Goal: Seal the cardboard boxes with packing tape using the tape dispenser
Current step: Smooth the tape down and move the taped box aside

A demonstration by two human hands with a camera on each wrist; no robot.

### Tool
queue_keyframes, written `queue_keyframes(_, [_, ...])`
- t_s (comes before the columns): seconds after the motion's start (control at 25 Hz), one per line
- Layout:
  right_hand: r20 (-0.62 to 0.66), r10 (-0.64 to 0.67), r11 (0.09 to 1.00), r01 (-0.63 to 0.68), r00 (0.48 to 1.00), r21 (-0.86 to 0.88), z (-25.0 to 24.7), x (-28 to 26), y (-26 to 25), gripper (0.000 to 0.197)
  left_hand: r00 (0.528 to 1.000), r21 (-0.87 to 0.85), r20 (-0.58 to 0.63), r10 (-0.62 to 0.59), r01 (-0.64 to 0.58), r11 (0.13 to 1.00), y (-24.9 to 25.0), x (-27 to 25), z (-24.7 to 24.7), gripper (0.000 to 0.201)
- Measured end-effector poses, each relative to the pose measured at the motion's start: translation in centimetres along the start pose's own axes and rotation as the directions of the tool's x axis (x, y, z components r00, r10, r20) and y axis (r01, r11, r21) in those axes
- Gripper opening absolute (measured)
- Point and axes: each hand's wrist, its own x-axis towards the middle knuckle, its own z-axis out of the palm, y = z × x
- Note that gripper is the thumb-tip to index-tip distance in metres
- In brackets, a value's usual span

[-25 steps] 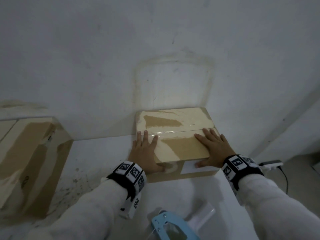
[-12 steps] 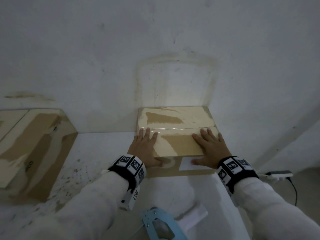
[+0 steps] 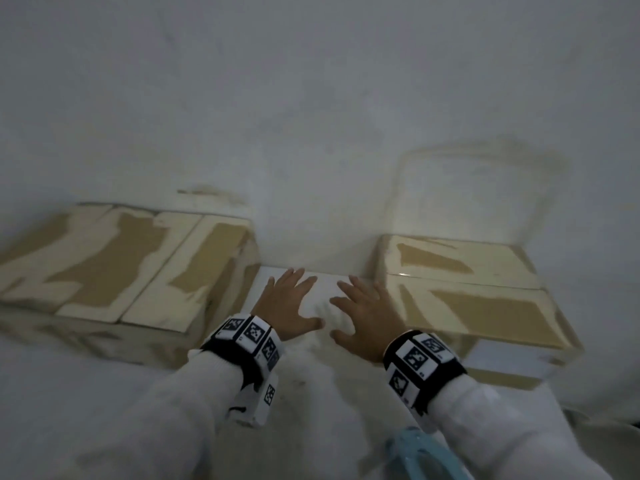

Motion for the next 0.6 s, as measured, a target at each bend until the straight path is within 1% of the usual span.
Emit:
queue_keyframes(0.04, [0.020,-0.029,0.999,0.029,0.999,0.017,0.1,1.8,-2.9,0.061,1.000,-0.016,-0.012,-0.024,0.024,1.000,-2.8,-1.3,-1.0,0.095])
queue_keyframes(0.08, [0.035,-0.066,0.997,0.065,0.997,0.035,0.3,3.5,-5.8,0.061,0.999,-0.040,-0.020,-0.049,0.048,0.998,-5.8,-2.6,-1.9,0.105])
queue_keyframes(0.12, [0.043,-0.102,0.993,0.099,0.994,0.056,0.7,4.9,-8.1,0.062,0.998,-0.053,-0.019,-0.063,0.062,0.997,-8.3,-3.6,-2.7,0.120])
queue_keyframes(0.16, [0.055,-0.136,0.988,0.132,0.989,0.077,1.1,6.4,-10.8,0.063,0.997,-0.039,-0.008,-0.083,0.082,0.996,-11.4,-4.8,-3.6,0.133])
queue_keyframes(0.2, [0.061,-0.162,0.984,0.156,0.985,0.086,1.5,7.7,-12.8,0.065,0.995,-0.006,0.011,-0.096,0.096,0.995,-13.9,-5.6,-4.2,0.140])
queue_keyframes(0.24, [0.075,-0.179,0.981,0.173,0.981,0.086,2.1,9.0,-15.0,0.069,0.993,0.046,0.039,-0.111,0.109,0.993,-16.6,-6.6,-4.7,0.141])
queue_keyframes(0.32, [0.112,-0.176,0.981,0.165,0.978,0.100,3.2,11.2,-18.3,0.080,0.983,0.206,0.103,-0.150,0.127,0.970,-21.0,-8.0,-4.9,0.131])
queue_keyframes(0.36, [0.146,-0.155,0.984,0.139,0.977,0.111,3.8,12.1,-19.7,0.087,0.980,0.275,0.109,-0.165,0.130,0.953,-23.0,-8.4,-4.8,0.128])
queue_keyframes(0.44, [0.203,-0.111,0.991,0.094,0.973,0.092,5.0,13.3,-21.3,0.092,0.980,0.337,0.104,-0.171,0.127,0.933,-25.1,-9.0,-4.4,0.125])
queue_keyframes(0.48, [0.214,-0.098,0.994,0.086,0.972,0.067,5.6,13.5,-21.6,0.090,0.984,0.348,0.090,-0.151,0.111,0.931,-25.8,-9.0,-4.0,0.124])
queue_keyframes(0.56, [0.160,-0.093,0.996,0.093,0.983,0.007,6.3,13.4,-21.2,0.080,0.995,0.404,0.049,-0.090,0.063,0.913,-26.2,-8.7,-3.6,0.118])
queue_keyframes(0.6, [0.132,-0.107,0.994,0.110,0.985,-0.015,6.3,13.3,-20.9,0.075,0.995,0.410,0.036,-0.093,0.071,0.909,-26.2,-8.6,-3.7,0.115])
